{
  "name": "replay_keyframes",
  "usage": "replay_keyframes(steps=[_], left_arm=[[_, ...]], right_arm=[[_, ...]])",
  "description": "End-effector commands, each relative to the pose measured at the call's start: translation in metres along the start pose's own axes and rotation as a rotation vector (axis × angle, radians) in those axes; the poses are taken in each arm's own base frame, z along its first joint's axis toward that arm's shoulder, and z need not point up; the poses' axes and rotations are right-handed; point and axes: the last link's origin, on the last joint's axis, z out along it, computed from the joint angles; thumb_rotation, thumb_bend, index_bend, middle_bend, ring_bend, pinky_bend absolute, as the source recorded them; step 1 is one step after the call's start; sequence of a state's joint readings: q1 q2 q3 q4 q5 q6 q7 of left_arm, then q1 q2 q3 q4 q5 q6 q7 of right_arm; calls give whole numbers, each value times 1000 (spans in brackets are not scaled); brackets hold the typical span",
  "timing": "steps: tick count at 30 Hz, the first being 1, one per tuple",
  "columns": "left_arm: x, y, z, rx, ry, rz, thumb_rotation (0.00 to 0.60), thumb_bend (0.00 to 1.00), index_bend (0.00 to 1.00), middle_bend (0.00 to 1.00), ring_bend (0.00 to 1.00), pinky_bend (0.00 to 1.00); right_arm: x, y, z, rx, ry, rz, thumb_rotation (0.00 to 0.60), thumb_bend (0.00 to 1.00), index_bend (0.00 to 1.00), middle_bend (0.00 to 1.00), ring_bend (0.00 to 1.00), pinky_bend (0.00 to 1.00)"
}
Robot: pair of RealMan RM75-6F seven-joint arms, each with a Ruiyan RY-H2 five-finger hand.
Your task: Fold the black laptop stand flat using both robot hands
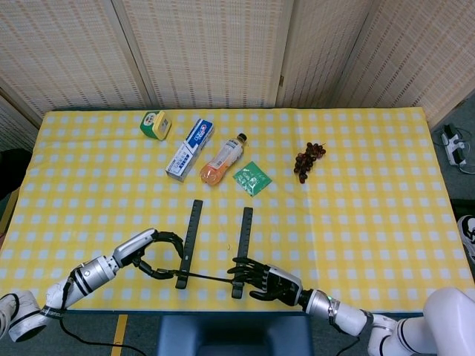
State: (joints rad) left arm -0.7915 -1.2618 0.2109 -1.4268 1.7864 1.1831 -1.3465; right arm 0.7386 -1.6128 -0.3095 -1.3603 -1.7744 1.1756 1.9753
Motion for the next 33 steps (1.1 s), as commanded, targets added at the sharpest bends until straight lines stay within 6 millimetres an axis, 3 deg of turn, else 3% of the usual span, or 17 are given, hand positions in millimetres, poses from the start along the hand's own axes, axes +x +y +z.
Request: replay_keyframes(steps=[1,11,15,19,21,33], left_arm=[[0,0,0,1,-1,0,600,199,464,502,396,237],[0,-3,0,6,3,20,600,199,447,502,382,237],[2,-5,-2,17,-2,94,600,199,445,502,380,237],[3,-8,-7,35,-15,198,600,199,322,392,263,215],[2,-9,-9,47,-15,262,600,200,310,376,248,209],[-10,-23,-13,145,28,502,600,201,345,369,249,213]], right_arm=[[-1,2,-1,-2,2,5,600,357,116,193,194,55],[-2,-3,-4,31,-3,-68,600,358,116,191,187,55],[-5,-18,-7,86,-18,-254,600,358,116,191,187,55],[-10,-34,-11,113,-18,-422,600,358,116,185,187,55],[-12,-41,-12,120,-14,-482,600,357,116,184,186,55],[-18,-82,-13,195,35,-562,600,357,116,179,177,54]])
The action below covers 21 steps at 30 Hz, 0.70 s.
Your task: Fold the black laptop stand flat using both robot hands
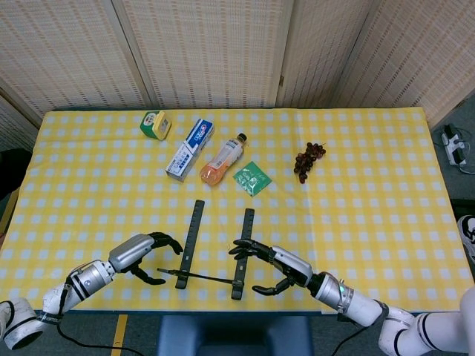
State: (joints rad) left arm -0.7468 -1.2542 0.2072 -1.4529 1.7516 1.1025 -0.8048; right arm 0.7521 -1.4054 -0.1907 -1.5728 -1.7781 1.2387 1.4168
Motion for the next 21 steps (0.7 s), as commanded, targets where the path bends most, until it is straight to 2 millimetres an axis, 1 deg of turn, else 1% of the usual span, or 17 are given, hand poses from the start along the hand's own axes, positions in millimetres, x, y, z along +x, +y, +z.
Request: replay_keyframes(steps=[1,6,11,15,21], left_arm=[[-9,-4,0,48,16,25,600,201,348,369,250,214],[-18,-8,2,78,29,49,600,203,399,369,264,217],[-31,-11,3,97,33,40,600,207,458,369,273,218],[-41,-13,7,106,47,18,600,230,483,369,279,221],[-53,-19,15,125,76,13,600,279,493,369,280,229]], right_arm=[[4,-6,1,13,16,-10,600,358,116,179,176,54],[10,-12,1,21,46,-11,600,358,116,179,172,54],[13,-9,0,7,60,6,600,358,116,174,168,54],[14,-6,0,0,64,17,600,357,116,170,164,51],[15,-2,-1,-7,67,24,600,357,116,167,159,47]])
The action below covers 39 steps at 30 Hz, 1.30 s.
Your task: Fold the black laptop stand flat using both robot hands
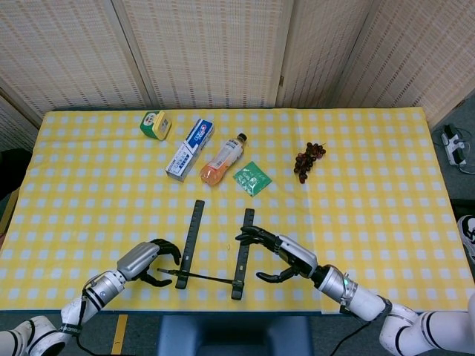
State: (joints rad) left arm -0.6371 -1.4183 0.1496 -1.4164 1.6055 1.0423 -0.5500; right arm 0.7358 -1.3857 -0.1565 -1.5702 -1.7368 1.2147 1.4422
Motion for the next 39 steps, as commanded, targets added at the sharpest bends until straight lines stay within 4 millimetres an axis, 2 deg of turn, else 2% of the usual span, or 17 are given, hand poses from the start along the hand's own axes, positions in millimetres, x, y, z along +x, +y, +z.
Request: replay_keyframes(steps=[1,14,39], left_arm=[[-5,-2,2,9,14,-16,600,287,497,369,281,230],[-22,1,5,-3,9,-61,600,355,524,369,290,227],[-25,-4,2,15,57,-94,600,358,592,399,322,237]], right_arm=[[1,1,-1,-2,3,2,600,358,116,167,157,47],[3,5,-2,-8,14,17,600,358,116,163,151,45],[4,10,-3,-18,19,33,600,358,116,162,146,45]])
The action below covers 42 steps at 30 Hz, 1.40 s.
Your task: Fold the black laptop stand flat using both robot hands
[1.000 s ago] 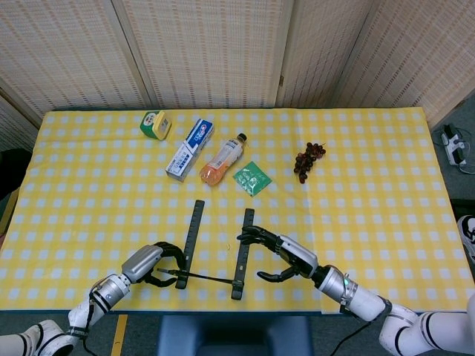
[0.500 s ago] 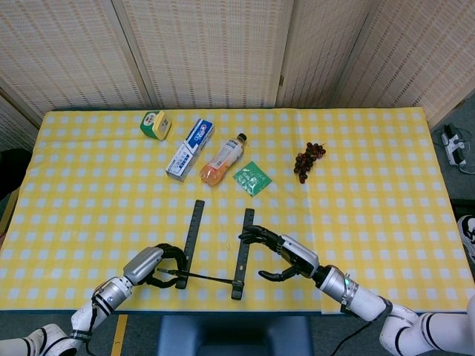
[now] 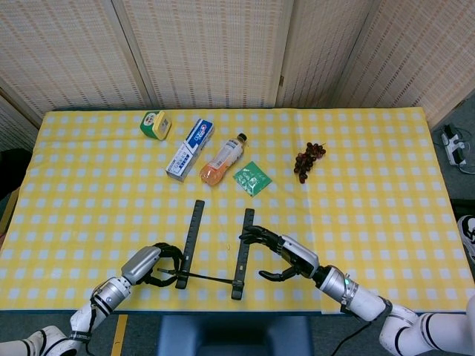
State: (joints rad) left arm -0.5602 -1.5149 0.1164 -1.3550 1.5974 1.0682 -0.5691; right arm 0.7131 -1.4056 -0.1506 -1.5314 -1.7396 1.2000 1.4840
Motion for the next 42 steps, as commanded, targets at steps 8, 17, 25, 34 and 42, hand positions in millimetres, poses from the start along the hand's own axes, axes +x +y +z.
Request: replay_keyframes(steps=[8,17,25,34,42], left_arm=[[-2,0,-1,1,-7,-2,600,380,600,401,324,236],[-3,0,-2,-4,-6,-6,600,464,611,413,333,235],[-5,2,-3,-10,-13,-3,600,505,605,417,328,229],[-4,7,-7,-24,-21,4,600,470,404,398,257,204],[3,9,-14,-30,-11,36,600,458,334,300,164,162]], right_arm=[[-1,0,-1,-1,1,1,600,357,116,162,146,45],[-2,1,-3,-2,3,1,600,357,116,162,144,45],[-2,4,-5,-14,-4,-20,600,357,116,162,145,45],[-9,11,-3,-50,-34,-139,600,357,95,147,137,45],[-23,15,11,-81,-74,-233,600,358,53,118,122,36]])
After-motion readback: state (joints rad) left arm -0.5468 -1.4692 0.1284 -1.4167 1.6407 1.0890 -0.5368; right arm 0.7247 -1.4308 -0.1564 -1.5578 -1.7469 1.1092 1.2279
